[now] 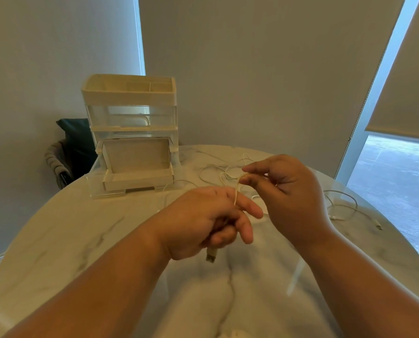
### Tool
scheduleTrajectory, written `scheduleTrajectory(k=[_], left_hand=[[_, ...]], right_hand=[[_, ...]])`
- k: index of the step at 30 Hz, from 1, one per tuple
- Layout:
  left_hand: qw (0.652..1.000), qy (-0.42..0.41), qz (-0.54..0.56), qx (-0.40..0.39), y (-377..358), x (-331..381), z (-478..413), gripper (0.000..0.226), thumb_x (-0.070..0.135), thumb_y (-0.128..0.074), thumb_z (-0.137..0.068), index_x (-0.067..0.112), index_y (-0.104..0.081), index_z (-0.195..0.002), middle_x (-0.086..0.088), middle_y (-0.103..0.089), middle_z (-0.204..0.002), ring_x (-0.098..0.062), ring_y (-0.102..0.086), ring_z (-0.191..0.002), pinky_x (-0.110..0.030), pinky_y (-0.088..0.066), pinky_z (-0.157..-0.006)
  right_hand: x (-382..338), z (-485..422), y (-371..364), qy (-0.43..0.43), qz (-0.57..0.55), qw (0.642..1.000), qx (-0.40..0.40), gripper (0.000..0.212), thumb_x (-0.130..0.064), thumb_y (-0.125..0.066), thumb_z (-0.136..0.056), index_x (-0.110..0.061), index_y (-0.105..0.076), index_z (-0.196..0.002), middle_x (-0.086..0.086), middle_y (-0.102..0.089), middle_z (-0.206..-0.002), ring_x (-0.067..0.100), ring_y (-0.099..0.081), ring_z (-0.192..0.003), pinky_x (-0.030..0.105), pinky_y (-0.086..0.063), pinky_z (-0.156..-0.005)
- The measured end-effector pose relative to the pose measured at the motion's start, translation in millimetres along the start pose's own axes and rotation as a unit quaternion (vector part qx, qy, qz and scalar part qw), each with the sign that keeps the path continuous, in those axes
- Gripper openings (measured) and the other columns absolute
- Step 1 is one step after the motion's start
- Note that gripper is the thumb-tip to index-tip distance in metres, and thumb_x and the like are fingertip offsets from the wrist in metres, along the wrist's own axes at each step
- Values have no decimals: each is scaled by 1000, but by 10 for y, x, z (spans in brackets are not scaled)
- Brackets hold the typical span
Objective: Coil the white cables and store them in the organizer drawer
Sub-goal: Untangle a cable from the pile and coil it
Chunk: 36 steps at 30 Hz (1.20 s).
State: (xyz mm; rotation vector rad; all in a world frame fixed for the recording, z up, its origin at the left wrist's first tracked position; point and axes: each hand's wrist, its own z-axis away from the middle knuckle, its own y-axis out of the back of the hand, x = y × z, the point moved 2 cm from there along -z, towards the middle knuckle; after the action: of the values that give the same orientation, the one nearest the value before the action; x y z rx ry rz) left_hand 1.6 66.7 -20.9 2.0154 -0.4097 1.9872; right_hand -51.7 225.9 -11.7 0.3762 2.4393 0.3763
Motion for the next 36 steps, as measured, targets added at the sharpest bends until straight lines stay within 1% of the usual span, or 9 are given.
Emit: scheduleTrajectory(k=[5,7,10,17,22,24,27,32,36], left_hand=[[958,-97,242,-117,9,107,39,23,4,-40,-90,3,-63,-89,-6,-61,-57,-4,-32,-34,-16,-30,-39],[926,-143,321,-136,88,183,70,23,9,-41,-94,5,-64,-90,-2,-62,-61,-5,-31,-38,-17,-29,-40],[910,-163,373,-73,248,237,101,31,19,-39,-97,10,-68,-90,3,-60,-65,-2,-41,-41,-15,-30,-41],[882,-181,421,-111,523,347,245,27,29,-36,-102,13,-57,-96,6,-53,-61,-3,-30,-47,-17,-28,-44],[898,-200,391,26,460,363,196,26,10,-43,-91,8,-67,-100,0,-63,-75,-7,-56,-59,-18,-46,-53],[901,-196,375,98,541,335,157,31,1,-42,-85,4,-65,-104,-8,-71,-86,-16,-69,-74,-25,-59,-68],[912,-170,343,149,658,256,99,38,-10,-32,-91,5,-64,-106,-13,-74,-100,-24,-73,-97,-35,-57,-89],[921,-162,318,154,636,173,51,46,-15,-24,-94,8,-63,-101,-11,-74,-109,-28,-67,-114,-42,-50,-98],[897,-161,390,130,544,167,11,44,-15,-22,-91,10,-58,-87,-11,-74,-101,-26,-72,-102,-39,-57,-92]], right_hand=[[114,97,-247,-79,-139,969,-188,37,-20,-53,-100,-33,-71,-71,-5,-60,-61,8,-54,-60,34,-44,-60],[123,217,-387,-172,-192,920,-297,45,-23,-45,-106,-38,-68,-70,-6,-47,-54,9,-40,-49,30,-35,-50],[140,326,-456,-263,-273,871,-313,34,-27,-45,-104,-27,-70,-81,-5,-36,-55,9,-29,-46,22,-27,-44],[349,163,-256,-176,-84,967,-165,21,-22,-53,-100,-15,-67,-86,-21,-51,-58,-2,-45,-58,21,-35,-64],[174,330,-429,-197,-57,934,-291,21,-19,-56,-100,-20,-74,-90,-27,-61,-62,-9,-53,-60,7,-40,-63],[90,382,-472,-159,-8,921,-356,19,-27,-57,-100,-27,-76,-99,-28,-69,-81,-14,-61,-81,4,-42,-74],[28,374,-467,-100,59,917,-381,21,-34,-58,-99,-33,-74,-112,-34,-66,-95,-16,-58,-101,5,-41,-89],[49,414,-459,-69,104,903,-411,25,-39,-55,-99,-42,-68,-120,-35,-64,-103,-16,-55,-106,10,-41,-95],[92,462,-534,-70,129,882,-448,29,-42,-51,-97,-41,-64,-123,-25,-67,-118,-10,-56,-110,18,-43,-102]])
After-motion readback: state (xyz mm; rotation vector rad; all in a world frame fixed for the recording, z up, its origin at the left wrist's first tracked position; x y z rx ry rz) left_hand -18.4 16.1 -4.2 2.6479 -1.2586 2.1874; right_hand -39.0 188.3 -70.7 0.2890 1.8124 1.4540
